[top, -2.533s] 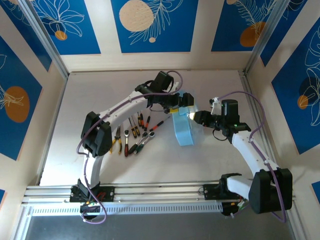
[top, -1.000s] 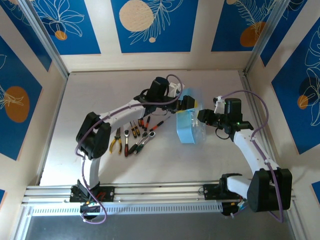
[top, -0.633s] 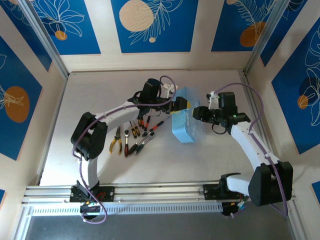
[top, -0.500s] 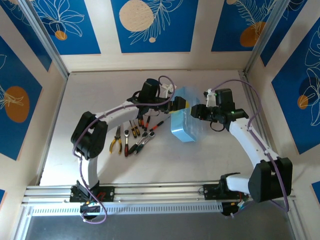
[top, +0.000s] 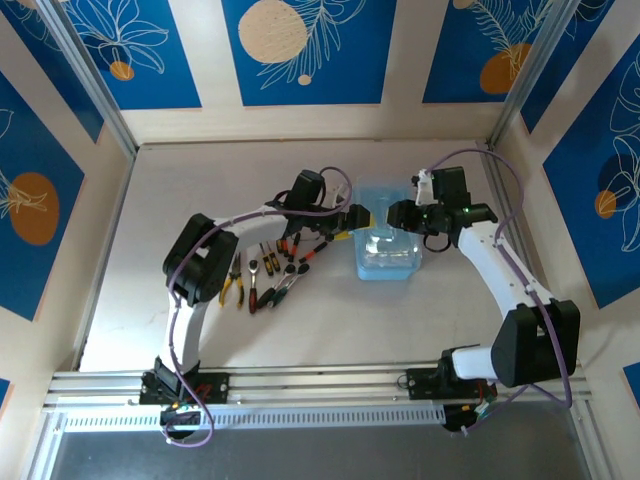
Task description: Pack the tool kit
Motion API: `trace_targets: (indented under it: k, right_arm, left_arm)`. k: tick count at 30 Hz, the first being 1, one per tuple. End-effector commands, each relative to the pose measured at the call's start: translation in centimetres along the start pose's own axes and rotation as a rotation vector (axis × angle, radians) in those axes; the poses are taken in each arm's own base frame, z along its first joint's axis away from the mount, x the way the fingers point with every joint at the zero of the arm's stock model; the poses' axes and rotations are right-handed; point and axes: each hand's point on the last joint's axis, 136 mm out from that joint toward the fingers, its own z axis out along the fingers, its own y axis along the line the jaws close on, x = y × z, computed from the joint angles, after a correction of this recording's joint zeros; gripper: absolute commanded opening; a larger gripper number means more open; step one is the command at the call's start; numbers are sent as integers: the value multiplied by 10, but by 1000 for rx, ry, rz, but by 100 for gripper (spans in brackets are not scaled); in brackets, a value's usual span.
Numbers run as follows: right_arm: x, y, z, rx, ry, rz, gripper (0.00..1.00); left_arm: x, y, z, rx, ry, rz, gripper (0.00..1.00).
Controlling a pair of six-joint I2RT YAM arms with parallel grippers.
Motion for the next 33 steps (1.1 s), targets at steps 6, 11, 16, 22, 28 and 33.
trace_targets:
  k: [6, 11, 16, 22, 28, 33]
  right_arm:
    - [-20, -21, -26, 110, -13, -54, 65]
    - [-17, -33, -14, 183, 52, -78, 93]
    - [-16, -32, 11, 221, 114, -122, 99]
    - [-15, -33, 37, 236, 162, -138, 99]
    - [-10, -40, 50, 268, 194, -143, 90]
    - [-1, -45, 57, 272, 218, -133, 78]
  left_arm:
    - [-24, -16, -24, -79, -56, 117, 100]
    - [-34, 3, -53, -311, -64, 201, 100]
    - [-47, 8, -80, -392, -101, 228, 100]
    - [-45, 17, -103, -487, -114, 245, 100]
    - [-33, 27, -108, -510, -105, 230, 100]
    - [-26, 32, -106, -507, -99, 215, 100]
